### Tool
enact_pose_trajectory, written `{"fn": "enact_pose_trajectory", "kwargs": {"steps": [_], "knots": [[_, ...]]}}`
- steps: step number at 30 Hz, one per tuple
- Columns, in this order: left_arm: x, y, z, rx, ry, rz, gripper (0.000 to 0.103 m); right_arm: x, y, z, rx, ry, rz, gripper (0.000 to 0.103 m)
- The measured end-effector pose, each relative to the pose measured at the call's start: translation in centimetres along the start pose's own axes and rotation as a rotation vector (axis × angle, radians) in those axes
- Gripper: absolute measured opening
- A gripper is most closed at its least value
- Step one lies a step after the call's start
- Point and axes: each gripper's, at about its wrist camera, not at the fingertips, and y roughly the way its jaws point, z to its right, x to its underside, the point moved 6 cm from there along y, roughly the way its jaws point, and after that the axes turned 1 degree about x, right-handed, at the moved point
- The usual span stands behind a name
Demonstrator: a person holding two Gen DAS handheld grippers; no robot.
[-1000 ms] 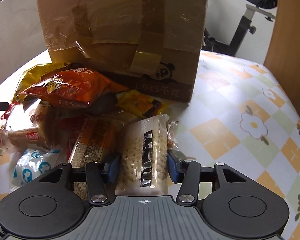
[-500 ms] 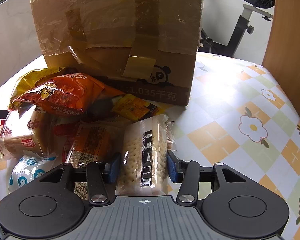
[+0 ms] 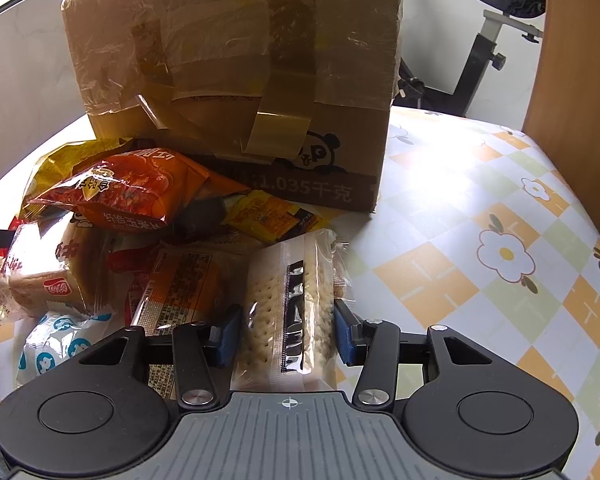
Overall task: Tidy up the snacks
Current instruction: 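Close the left gripper on the red packet while the right gripper closes on the cracker pack, then lift both held packets up and carry them over the box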
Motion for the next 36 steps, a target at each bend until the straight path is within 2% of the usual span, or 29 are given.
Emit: {"fn": "enact_pose_trajectory", "kwargs": {"steps": [8, 9, 10, 13, 16, 25, 36], "knots": [[0.0, 1.1, 2.1, 0.007, 0.074, 0.008, 0.051, 0.0, 0.0, 0.0, 0.0, 0.0, 0.002, 0.044], [0.0, 1.2, 2.3, 0.004, 0.086, 0.009, 0.048, 0.0, 0.0, 0.0, 0.0, -0.001, 0.001, 0.044], [-0.1, 1.3, 2.5, -0.001, 0.097, 0.01, 0.033, 0.0, 0.0, 0.0, 0.0, -0.002, 0.001, 0.044], [-0.2, 1.1, 2.6, 0.035, 0.081, 0.011, 0.025, 0.0, 0.0, 0.0, -0.001, -0.002, 0.001, 0.044], [0.0, 0.8, 2.5, 0.014, 0.094, 0.02, 0.025, 0.0, 0.0, 0.0, -0.003, 0.006, 0.002, 0.044], [-1.1, -1.8, 0.4, -0.019, 0.028, 0.076, 0.024, 0.1, -0.8, 0.4, -0.027, 0.047, 0.002, 0.044], [-2.6, -5.4, -1.4, -0.083, -0.026, 0.159, 0.024, -0.7, -3.3, 2.4, -0.01, 0.116, 0.079, 0.044]]}}
